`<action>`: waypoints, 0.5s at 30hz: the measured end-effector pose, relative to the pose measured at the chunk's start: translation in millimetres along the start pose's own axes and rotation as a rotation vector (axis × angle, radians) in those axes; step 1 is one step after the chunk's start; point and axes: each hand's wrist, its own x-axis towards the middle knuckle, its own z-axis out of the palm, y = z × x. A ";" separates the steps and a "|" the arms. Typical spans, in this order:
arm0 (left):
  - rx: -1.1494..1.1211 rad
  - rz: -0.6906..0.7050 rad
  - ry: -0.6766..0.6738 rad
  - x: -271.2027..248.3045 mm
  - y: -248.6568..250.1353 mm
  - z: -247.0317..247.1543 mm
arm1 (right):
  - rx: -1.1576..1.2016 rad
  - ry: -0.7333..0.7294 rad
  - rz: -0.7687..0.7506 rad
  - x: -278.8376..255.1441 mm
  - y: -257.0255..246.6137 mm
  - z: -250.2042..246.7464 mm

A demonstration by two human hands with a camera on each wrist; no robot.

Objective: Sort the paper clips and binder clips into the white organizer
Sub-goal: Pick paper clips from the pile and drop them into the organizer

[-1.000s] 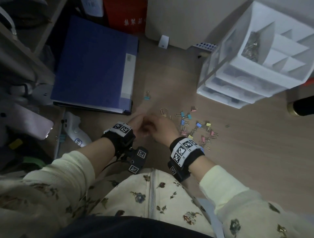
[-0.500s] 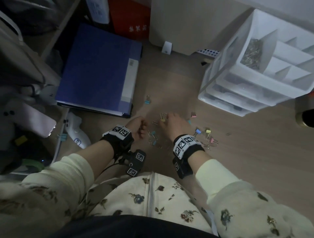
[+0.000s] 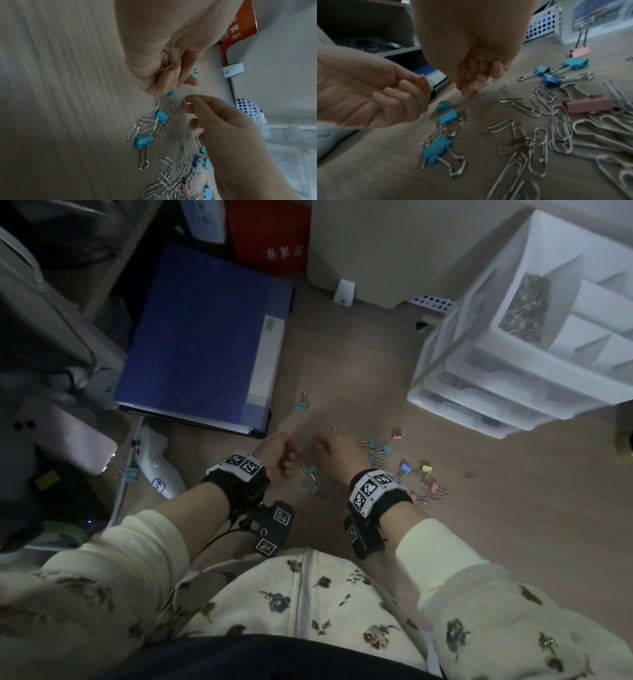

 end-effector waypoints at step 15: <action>-0.016 -0.028 0.052 9.4 2.6 -6.3 | -0.107 0.039 0.164 22.6 29.9 -16.4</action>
